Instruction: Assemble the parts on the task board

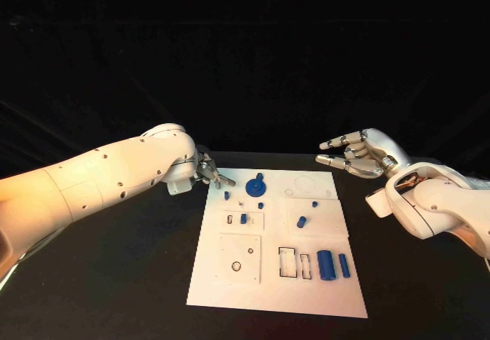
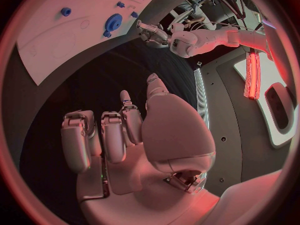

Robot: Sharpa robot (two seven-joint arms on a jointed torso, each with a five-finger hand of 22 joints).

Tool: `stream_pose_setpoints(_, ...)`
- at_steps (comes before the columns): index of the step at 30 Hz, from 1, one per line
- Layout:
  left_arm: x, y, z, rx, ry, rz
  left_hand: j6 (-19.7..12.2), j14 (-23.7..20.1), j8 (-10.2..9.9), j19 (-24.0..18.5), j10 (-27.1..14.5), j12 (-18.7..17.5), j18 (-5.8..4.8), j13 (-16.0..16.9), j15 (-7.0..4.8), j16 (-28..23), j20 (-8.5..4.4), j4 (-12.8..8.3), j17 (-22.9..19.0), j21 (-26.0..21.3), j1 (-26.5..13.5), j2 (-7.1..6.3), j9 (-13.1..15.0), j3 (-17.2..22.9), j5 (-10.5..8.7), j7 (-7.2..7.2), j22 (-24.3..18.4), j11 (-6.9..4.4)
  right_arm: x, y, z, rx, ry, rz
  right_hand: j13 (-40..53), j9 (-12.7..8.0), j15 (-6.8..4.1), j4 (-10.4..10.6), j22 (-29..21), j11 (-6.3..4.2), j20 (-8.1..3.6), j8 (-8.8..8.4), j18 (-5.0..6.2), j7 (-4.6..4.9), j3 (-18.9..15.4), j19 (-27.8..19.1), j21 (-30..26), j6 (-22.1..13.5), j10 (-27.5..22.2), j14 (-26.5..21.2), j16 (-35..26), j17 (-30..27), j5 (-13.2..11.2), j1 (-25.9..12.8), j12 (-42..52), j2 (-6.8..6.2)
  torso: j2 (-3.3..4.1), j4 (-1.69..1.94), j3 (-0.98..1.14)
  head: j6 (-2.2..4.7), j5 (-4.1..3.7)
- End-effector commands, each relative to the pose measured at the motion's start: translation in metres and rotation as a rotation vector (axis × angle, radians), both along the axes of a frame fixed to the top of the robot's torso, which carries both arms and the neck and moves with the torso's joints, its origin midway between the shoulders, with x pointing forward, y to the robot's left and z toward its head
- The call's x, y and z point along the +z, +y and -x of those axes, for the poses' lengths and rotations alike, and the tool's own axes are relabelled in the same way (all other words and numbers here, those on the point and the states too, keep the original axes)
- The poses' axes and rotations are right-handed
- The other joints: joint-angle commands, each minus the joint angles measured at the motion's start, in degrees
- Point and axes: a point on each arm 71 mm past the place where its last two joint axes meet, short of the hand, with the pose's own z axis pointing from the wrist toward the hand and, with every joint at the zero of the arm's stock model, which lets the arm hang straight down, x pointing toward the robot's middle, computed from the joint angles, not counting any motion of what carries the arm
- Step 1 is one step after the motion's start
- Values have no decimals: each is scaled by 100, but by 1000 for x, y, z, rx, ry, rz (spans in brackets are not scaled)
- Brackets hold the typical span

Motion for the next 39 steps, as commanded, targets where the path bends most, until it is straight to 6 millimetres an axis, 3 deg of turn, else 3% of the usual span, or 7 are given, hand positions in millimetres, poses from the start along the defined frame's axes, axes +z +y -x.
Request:
stream_pose_setpoints(1, -5, -1, -1, -65, 34, -99, 110, 583, 54, 71, 76, 57, 70, 27, -23, 18, -25, 4, 1508, 64, 76, 14, -27, -36, -5, -18, 430, -12, 0, 3, 1, 27, -1, 4, 700, 6, 15, 6, 1131, 20, 26, 2, 58, -27, -27, 395, -16, -14, -21, 497, -15, 1034, 34, -48, -24, 29, 1, -1, 2, -15, 16)
stream_pose_setpoints(8, -14, -8, -4, -79, 47, -112, 192, 583, 92, 108, 127, 142, 53, 93, -41, 18, -39, 8, 1508, 125, 106, 34, -58, -64, -5, -44, 497, -34, -1, 5, 1, 33, -3, 3, 699, 6, 15, 5, 1126, 20, 26, 2, 59, -28, -27, 392, -19, -14, -21, 497, -16, 1034, 36, -45, -24, 32, -2, -5, 2, -34, 33)
stream_pose_setpoints(24, -16, -13, -5, -70, 44, -100, 371, 583, 249, 174, 209, 265, 22, 160, -87, 18, -82, 1, 1508, 236, 103, 217, -63, -123, 7, -120, 623, -97, -1, 5, 0, 32, -2, 3, 699, 6, 15, 5, 1126, 20, 26, 2, 59, -28, -27, 392, -19, -14, -21, 497, -16, 1034, 36, -45, -24, 32, -9, -3, 9, -41, 57)
stream_pose_setpoints(32, -16, -16, -6, -60, 28, -86, 361, 583, 363, 172, 217, 287, 22, 142, -109, 18, -110, -50, 1508, 235, 448, 445, -28, 14, 12, -145, 632, -122, -1, 6, 0, 34, -1, 3, 699, 6, 15, 5, 1126, 20, 26, 2, 59, -28, -27, 392, -19, -14, -21, 497, -16, 1034, 36, -45, -24, 32, -8, -1, 10, -40, 56)
stream_pose_setpoints(39, -16, -19, -6, -61, 34, -74, 358, 583, 429, 183, 220, 293, 14, 130, -111, 18, -115, -78, 1508, 257, 600, 471, 5, 61, 11, -153, 662, -127, -1, 6, 0, 35, -1, 3, 699, 6, 15, 5, 1126, 20, 26, 2, 59, -28, -27, 392, -19, -14, -21, 497, -16, 1034, 36, -45, -24, 32, -8, -3, 9, -47, 67)
